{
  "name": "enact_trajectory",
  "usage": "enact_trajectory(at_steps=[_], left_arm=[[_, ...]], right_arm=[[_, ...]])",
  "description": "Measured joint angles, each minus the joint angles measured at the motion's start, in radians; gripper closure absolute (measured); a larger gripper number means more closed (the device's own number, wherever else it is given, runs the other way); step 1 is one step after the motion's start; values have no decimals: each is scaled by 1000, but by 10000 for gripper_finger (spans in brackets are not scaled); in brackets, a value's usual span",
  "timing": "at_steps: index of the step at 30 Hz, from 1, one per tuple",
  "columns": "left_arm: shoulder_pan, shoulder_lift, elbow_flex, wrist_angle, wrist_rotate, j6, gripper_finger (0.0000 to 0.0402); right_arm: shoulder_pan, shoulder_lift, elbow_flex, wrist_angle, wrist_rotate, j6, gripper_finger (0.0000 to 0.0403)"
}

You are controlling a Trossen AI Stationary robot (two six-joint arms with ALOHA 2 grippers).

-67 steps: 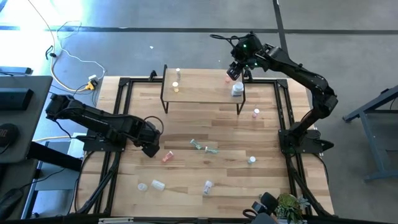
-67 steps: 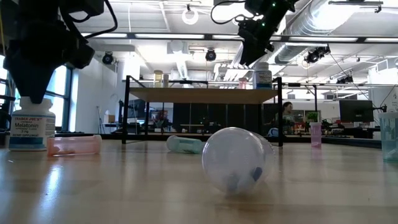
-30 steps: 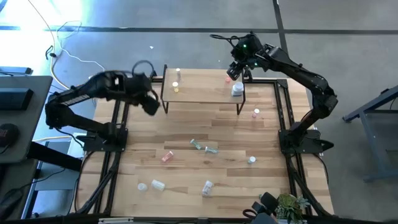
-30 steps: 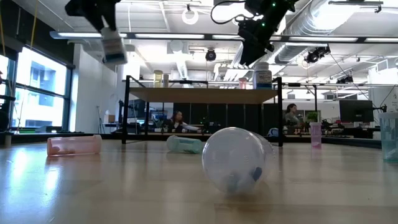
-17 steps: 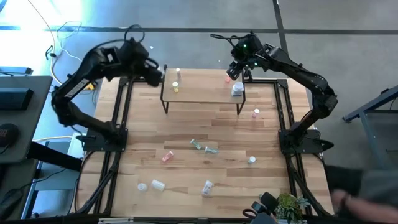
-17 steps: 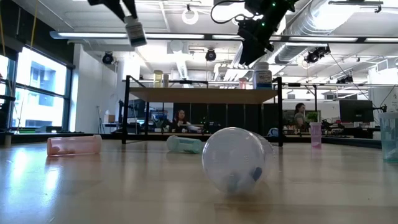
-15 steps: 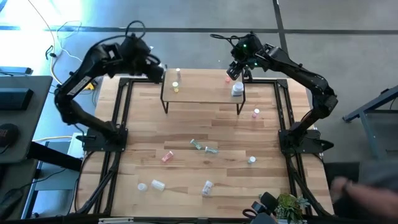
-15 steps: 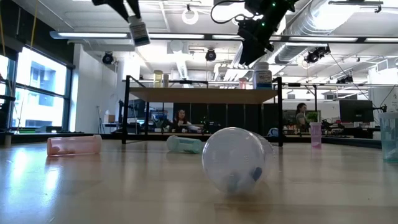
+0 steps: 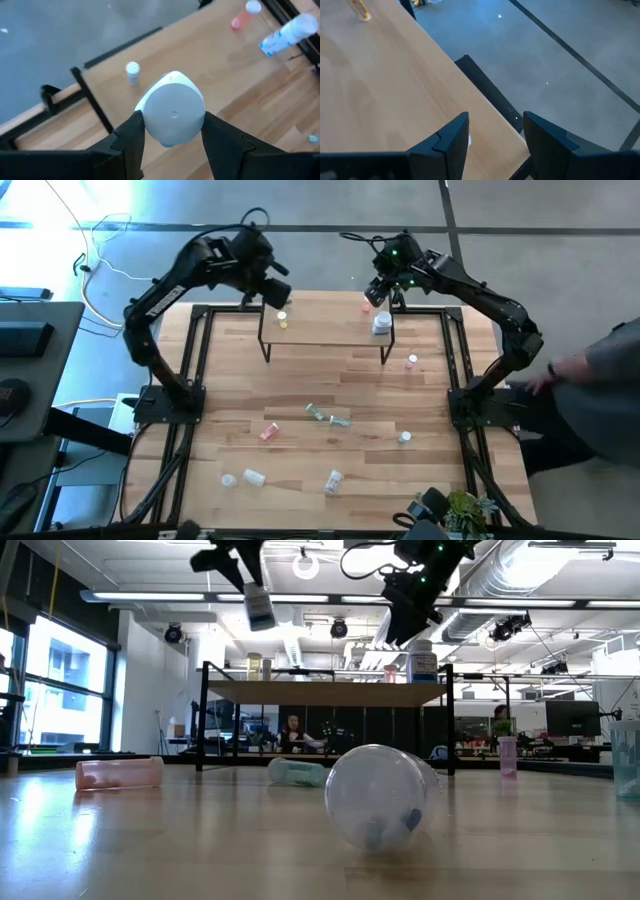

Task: Pick and place medicine bottles onto shelf by color
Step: Put the white pill bottle on the shelf

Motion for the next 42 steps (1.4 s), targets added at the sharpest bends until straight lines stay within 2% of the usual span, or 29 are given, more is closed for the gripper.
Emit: enact_trajectory(at_steps=[4, 24, 42], left_arm=[[-19, 46, 0, 0, 15, 1, 241], [-95, 195, 1, 1, 67, 52, 241], [-97, 270, 0, 32, 59, 63, 241]], right_arm=[[0, 0, 0, 0, 33, 0, 224], [0, 0, 0, 0, 33, 0, 224], [0, 0, 0, 0, 32, 0, 224]])
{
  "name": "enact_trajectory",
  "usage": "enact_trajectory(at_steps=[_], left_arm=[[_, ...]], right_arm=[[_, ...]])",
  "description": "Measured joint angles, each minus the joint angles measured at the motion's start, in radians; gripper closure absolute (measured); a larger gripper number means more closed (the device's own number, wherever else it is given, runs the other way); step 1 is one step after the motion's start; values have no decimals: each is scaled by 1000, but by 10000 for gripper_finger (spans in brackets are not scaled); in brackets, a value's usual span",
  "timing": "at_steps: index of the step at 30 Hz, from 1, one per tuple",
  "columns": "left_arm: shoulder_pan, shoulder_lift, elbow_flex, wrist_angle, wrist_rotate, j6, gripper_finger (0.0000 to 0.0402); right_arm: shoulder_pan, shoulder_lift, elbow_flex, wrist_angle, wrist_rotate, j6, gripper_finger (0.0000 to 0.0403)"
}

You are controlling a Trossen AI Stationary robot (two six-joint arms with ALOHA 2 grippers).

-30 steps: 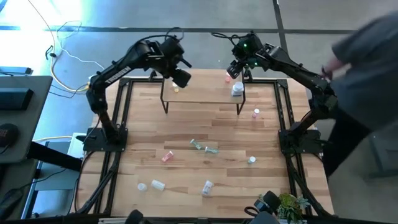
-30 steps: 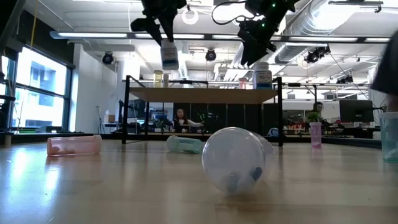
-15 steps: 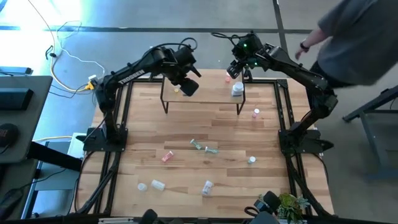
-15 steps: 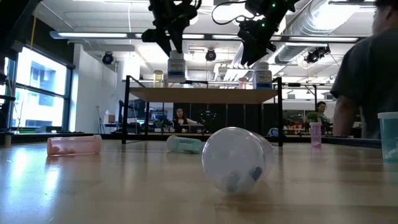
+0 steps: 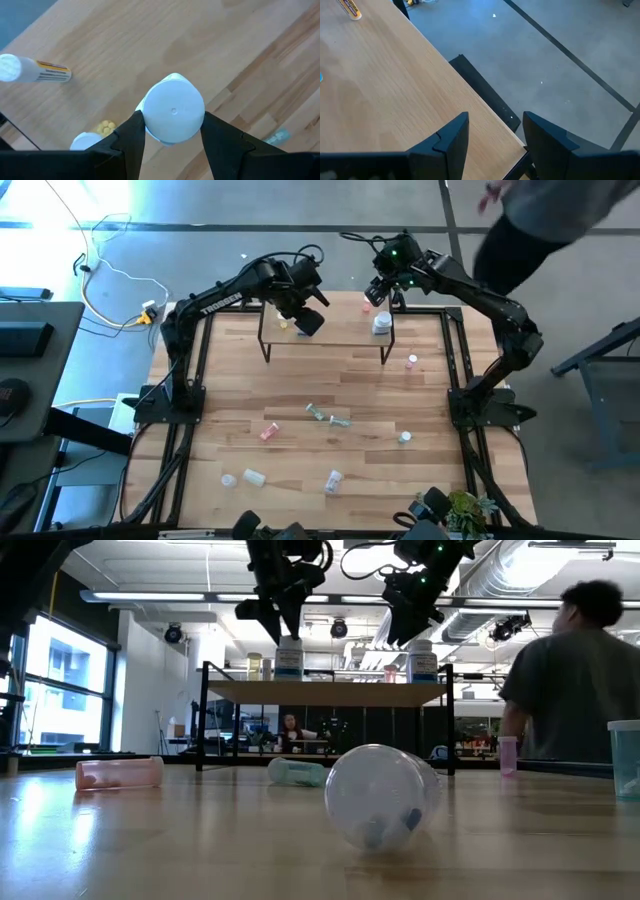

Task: Pick and place medicine bottles onto shelf by color
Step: Put the white pill bottle on the shelf

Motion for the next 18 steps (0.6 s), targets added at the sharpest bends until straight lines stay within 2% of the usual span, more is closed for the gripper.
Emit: enact_trajectory(at_steps=[6, 18], left_arm=[[2, -1, 0, 0, -4, -1, 232], [2, -1, 0, -1, 2, 15, 169]], right_arm=[[0, 0, 0, -4, 0, 0, 224], [0, 0, 0, -12, 0, 0, 224]])
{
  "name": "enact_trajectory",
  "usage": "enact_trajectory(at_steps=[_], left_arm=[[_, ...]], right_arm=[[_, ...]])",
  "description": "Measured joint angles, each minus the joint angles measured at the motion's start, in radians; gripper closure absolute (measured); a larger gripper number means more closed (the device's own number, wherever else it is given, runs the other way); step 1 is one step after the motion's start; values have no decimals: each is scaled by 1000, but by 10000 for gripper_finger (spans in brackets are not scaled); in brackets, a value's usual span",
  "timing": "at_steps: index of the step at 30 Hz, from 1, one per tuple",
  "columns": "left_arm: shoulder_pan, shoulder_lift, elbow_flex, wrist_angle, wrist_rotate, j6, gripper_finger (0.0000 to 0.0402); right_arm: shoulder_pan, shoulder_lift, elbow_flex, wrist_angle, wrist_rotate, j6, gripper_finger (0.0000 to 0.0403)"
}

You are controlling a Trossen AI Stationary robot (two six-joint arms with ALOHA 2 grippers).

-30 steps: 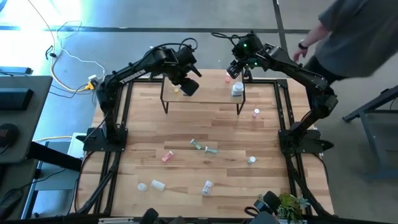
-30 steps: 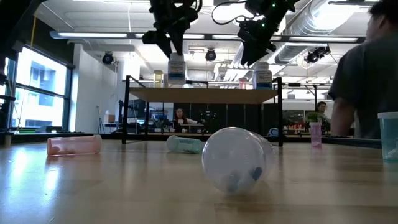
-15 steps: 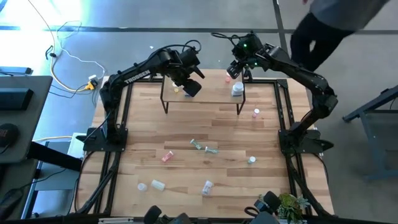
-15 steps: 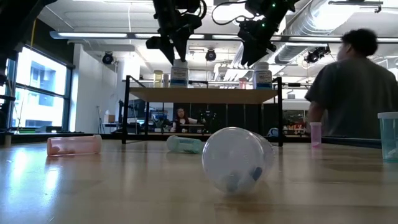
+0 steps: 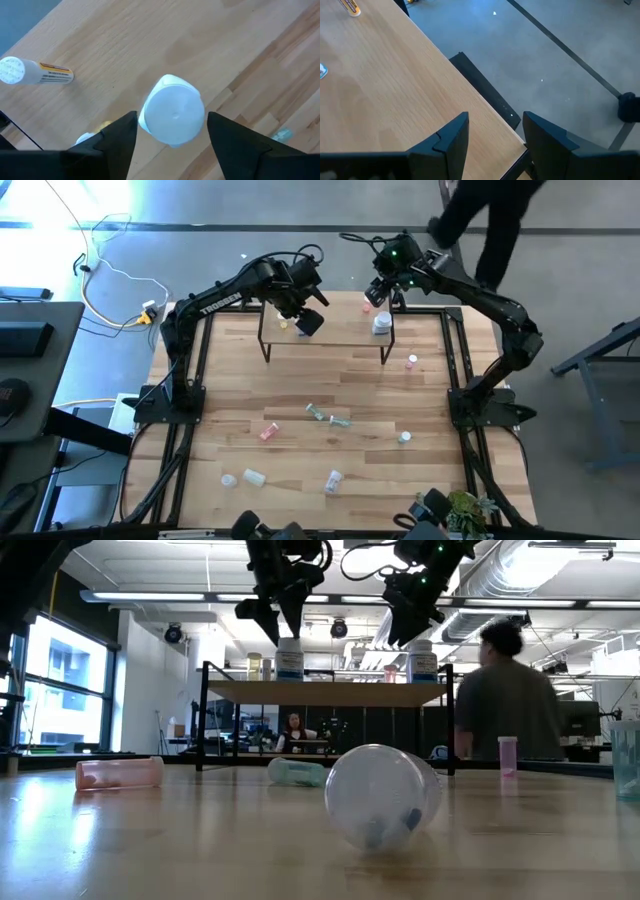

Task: Pick and place medicine bottles onto shelf by color
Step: Put the white pill bottle on the shelf, then put the middle blue pill bottle on the shelf

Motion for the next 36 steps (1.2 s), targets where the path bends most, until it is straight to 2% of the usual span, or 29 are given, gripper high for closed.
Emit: enact_trajectory(at_steps=[11, 22, 29, 32, 36], left_arm=[[0, -36, 0, -2, 53, 26, 161], [-5, -142, 0, -41, 7, 44, 161], [-85, -225, -2, -119, -64, 89, 161], [-135, -272, -58, -119, -114, 84, 161], [-190, -352, -224, -70, -124, 39, 161]], right_arm=[[20, -9, 0, -73, -18, 44, 224], [75, -100, 0, -138, -31, 86, 224], [139, -137, 0, -192, -109, 158, 224], [182, -144, 0, -209, -142, 195, 224], [260, -145, 0, -227, -165, 234, 224]])
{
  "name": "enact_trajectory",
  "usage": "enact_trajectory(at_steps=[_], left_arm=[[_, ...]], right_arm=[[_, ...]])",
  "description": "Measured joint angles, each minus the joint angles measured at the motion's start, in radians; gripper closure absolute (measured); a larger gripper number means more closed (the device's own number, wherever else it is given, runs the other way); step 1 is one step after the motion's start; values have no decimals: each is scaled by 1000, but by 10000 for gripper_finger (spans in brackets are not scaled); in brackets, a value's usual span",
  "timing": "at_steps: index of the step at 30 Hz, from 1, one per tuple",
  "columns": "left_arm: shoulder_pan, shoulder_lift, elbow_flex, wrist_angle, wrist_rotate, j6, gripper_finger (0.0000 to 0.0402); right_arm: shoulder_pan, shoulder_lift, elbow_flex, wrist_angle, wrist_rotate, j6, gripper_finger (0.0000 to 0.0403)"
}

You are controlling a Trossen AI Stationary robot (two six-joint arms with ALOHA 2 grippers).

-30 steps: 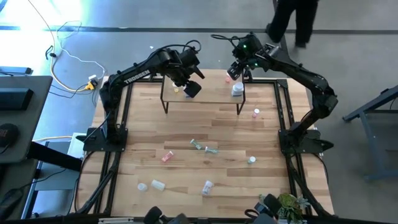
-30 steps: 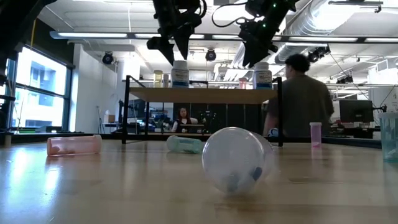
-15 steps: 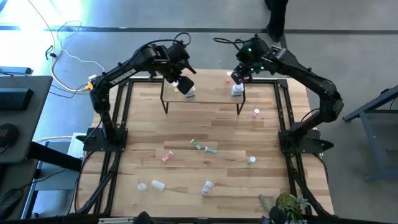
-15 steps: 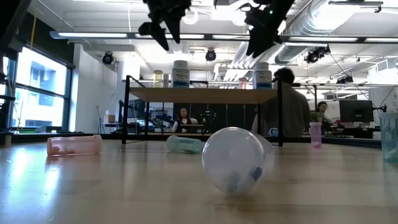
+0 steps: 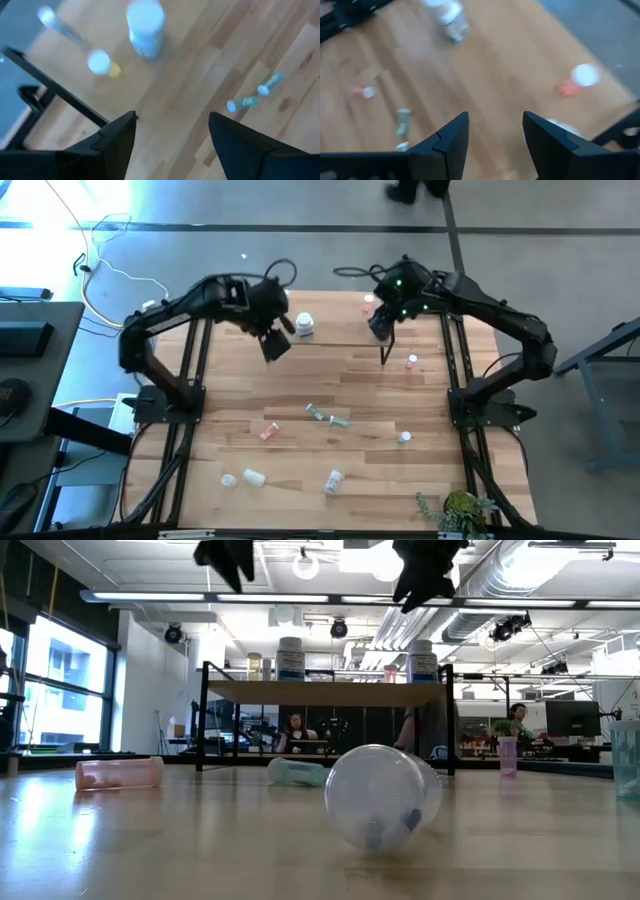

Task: Pick and place medicine bottles onto shelf by color
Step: Put the middle blue pill bottle on the shelf

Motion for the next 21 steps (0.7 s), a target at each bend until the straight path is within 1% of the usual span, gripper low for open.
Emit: enact_trajectory(at_steps=[2, 6, 10, 15, 21], left_arm=[[-26, -52, -106, 53, 4, -41, 161], [-66, -159, -315, 142, 49, -138, 161], [-123, -247, -475, 201, 56, -239, 161], [-211, -328, -610, 265, 52, -328, 161], [-300, -367, -695, 287, 48, -400, 161]], right_arm=[[44, 0, 0, -3, -3, 23, 224], [133, 0, 0, -3, -7, 82, 224], [220, 2, 0, -3, -7, 135, 224], [323, 19, 0, 2, -5, 172, 224], [446, 63, 0, 19, 21, 196, 217]])
